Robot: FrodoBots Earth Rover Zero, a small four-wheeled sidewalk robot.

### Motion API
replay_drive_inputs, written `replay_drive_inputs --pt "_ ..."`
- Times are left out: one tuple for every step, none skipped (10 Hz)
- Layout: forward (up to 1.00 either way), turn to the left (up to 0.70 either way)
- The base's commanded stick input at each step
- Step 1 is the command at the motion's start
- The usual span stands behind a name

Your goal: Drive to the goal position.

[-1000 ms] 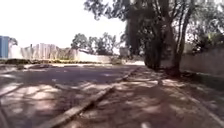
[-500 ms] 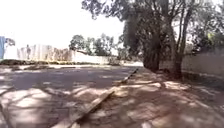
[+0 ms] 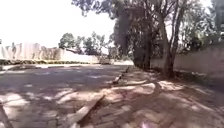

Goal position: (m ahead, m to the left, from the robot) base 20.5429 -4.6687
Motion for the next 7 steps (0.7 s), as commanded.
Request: replay_drive_inputs --pt "0.70 -0.35" --pt "0.70 -0.35" --pt "0.70 -0.35" --pt "0.70 -0.35" --pt "0.70 -0.35" --pt "0.70 -0.35" --pt "0.70 -0.35"
